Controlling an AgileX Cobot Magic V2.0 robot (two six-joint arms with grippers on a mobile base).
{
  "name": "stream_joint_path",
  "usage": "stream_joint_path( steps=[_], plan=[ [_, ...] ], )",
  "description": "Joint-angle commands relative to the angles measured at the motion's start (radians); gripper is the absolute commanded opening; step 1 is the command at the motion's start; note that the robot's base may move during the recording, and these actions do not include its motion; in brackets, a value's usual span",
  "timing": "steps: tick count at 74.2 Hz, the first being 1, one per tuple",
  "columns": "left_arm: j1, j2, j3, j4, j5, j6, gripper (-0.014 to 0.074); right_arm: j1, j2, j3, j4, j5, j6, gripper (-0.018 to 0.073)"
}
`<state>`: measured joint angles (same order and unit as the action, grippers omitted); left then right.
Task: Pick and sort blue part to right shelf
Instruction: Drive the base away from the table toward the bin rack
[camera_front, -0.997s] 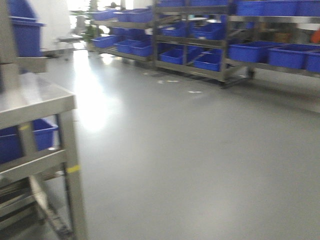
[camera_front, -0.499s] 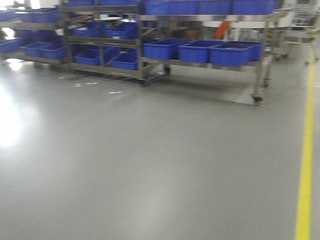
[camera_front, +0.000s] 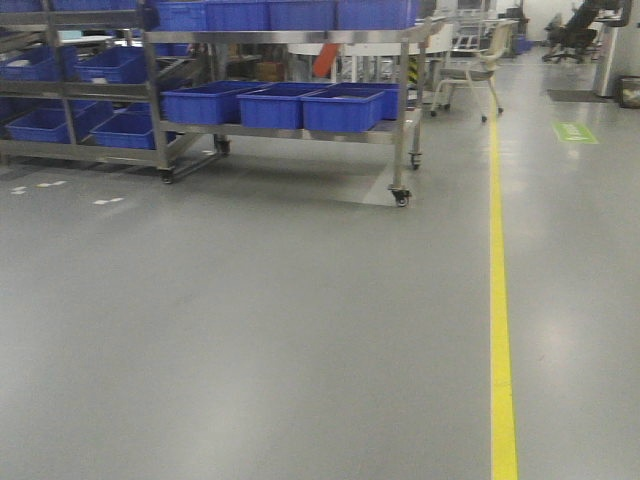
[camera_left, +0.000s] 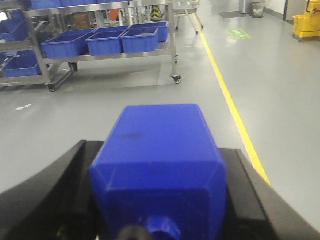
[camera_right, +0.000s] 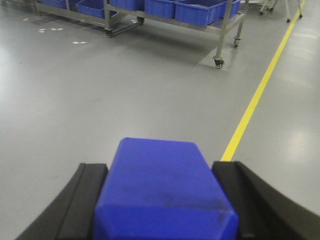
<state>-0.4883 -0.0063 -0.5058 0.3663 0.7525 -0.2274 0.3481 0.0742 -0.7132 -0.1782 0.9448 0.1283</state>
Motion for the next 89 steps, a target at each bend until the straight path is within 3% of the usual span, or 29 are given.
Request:
stream_joint_path(
  steps=[1, 89],
  plan=[
    [0.001, -0.018, -0.026, 0.01, -0.087, 0.0, 0.0335, -0.001, 0.023, -0.027, -0.019, -0.083, -0.006, 0.0289],
    [0.001, -0.018, -0.026, 0.01, -0.087, 0.0, 0.0335, -0.001, 0.023, -0.027, -0.019, -0.082, -0.006, 0.0289]
  ],
)
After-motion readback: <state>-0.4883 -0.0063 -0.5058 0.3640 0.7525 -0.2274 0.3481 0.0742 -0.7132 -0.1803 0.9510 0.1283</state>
